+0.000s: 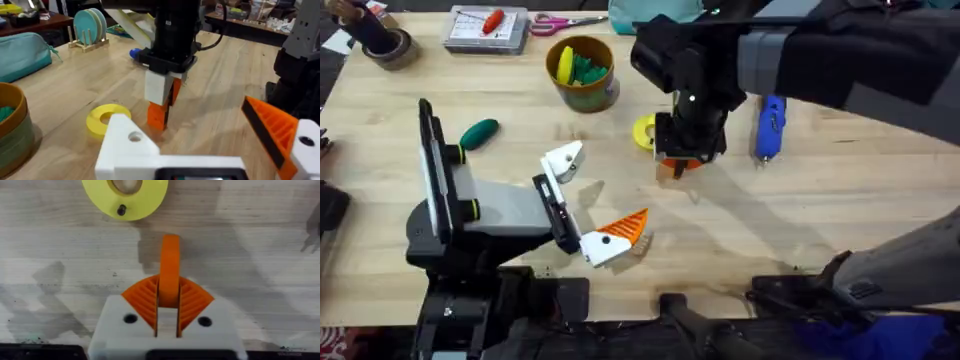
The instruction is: Pick up the gripper from the table and insert it into the empty holder that is missing its gripper. Then pick up a screw, insert it into the mounting hole, and use the screwdriver to tighten it. Finally, clean up the table by picking up the vegetable and placing it into the bucket.
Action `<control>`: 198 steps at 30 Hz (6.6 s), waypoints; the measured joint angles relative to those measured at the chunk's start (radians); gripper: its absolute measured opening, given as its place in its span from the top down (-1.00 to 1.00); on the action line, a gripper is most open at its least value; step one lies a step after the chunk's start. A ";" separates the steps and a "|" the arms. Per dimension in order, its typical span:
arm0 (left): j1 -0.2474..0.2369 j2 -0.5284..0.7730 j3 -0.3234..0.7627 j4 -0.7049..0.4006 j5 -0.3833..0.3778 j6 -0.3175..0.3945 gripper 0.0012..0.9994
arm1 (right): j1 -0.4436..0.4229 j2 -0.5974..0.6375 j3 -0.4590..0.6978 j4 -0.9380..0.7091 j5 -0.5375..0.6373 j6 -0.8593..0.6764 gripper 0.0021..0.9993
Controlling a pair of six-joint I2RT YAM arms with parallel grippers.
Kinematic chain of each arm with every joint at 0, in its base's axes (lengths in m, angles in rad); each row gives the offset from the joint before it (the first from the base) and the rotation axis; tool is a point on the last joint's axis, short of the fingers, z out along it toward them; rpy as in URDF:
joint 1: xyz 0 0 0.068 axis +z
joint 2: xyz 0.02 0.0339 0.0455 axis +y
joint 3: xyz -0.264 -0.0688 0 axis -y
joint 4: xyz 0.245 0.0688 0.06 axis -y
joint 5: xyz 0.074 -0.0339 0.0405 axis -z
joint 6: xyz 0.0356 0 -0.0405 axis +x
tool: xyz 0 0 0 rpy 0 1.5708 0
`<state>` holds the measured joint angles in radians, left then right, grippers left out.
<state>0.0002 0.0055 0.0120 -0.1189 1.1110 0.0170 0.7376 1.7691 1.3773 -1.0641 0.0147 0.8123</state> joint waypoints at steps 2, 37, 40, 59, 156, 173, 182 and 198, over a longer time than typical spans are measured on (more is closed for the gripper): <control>0.000 0.000 0.000 0.000 0.000 0.000 -0.97 | 0.000 0.000 0.000 0.000 0.001 0.001 0.76; 0.000 0.000 0.000 0.000 0.000 0.000 -0.97 | -0.215 -0.391 0.000 0.169 0.007 -0.140 0.99; 0.000 0.000 0.000 0.000 0.000 0.000 -0.97 | -0.247 -0.445 0.000 0.241 -0.006 -0.168 0.99; 0.000 0.000 0.000 0.000 0.000 0.000 -0.97 | -0.274 -0.610 -0.319 0.934 -0.557 -0.259 0.99; 0.000 0.000 0.000 0.000 0.000 0.000 -0.97 | -0.413 -0.106 -0.671 1.861 -1.538 0.233 0.99; 0.000 0.000 0.000 0.000 0.000 0.000 -0.97 | -0.413 -0.106 -0.822 2.213 -1.538 0.541 0.99; 0.000 0.000 0.000 0.000 0.000 0.000 -0.97 | -0.410 -0.106 -0.833 2.297 -1.538 0.665 0.99; 0.000 0.000 0.000 0.000 0.000 0.000 -0.97 | -0.355 -0.106 -0.833 2.301 -1.538 0.645 0.99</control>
<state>0.0002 0.0051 0.0120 -0.1192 1.1111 0.0170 0.3830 1.6627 0.5446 1.2366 -1.5234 1.4574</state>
